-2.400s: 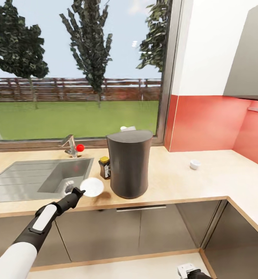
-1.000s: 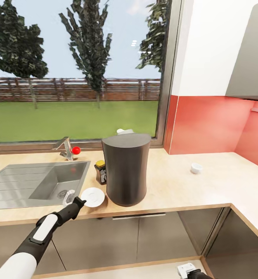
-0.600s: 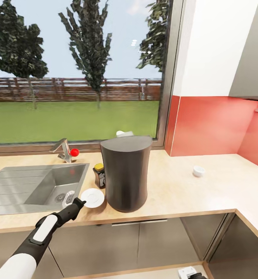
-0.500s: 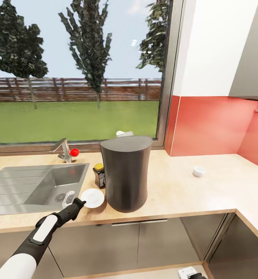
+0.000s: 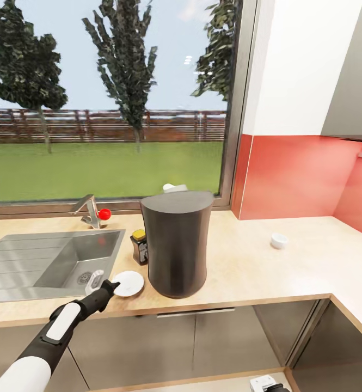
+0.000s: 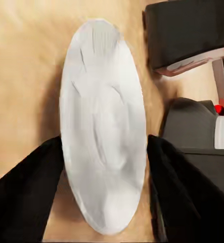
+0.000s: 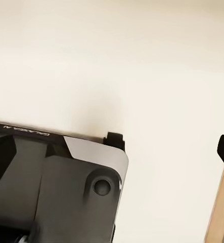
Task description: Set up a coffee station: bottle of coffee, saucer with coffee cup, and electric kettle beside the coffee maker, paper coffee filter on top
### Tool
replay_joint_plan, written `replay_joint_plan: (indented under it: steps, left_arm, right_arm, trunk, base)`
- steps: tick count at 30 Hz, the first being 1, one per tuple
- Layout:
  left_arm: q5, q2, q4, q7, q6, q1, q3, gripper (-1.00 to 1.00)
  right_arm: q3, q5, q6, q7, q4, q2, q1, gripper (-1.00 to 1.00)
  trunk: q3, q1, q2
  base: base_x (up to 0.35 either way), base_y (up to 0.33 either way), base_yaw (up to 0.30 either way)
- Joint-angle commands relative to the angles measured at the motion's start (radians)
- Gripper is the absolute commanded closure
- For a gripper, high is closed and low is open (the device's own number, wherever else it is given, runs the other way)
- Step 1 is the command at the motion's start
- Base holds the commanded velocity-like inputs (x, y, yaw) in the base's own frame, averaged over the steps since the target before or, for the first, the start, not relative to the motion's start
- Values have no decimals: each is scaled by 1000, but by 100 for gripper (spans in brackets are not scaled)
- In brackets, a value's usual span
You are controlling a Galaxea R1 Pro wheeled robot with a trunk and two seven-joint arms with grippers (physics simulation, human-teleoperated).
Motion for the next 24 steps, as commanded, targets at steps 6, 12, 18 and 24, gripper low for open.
replay_joint_plan:
  steps: [6, 12, 18, 24]
  left_arm:
    - [3, 0, 0, 10, 6, -1, 4, -100]
    - [3, 1, 0, 11, 6, -1, 4, -100]
    - [3, 1, 0, 12, 6, 0, 4, -100]
    - [3, -1, 0, 12, 6, 0, 4, -100]
  right_arm:
    - [-8, 10, 6, 5, -2, 0, 0, -100]
    - [-8, 9, 5, 5, -2, 0, 0, -100]
    - [-8, 9, 5, 5, -2, 0, 0, -100]
    - [-8, 9, 5, 5, -2, 0, 0, -100]
  trunk:
    - [-2, 1, -2]
    - [-2, 1, -2]
    - [-2, 1, -2]
    - [-2, 1, -2]
  base:
    - [0, 0, 0]
    - [0, 0, 0]
    - [-67, 60, 0]
    - [-242, 178, 0]
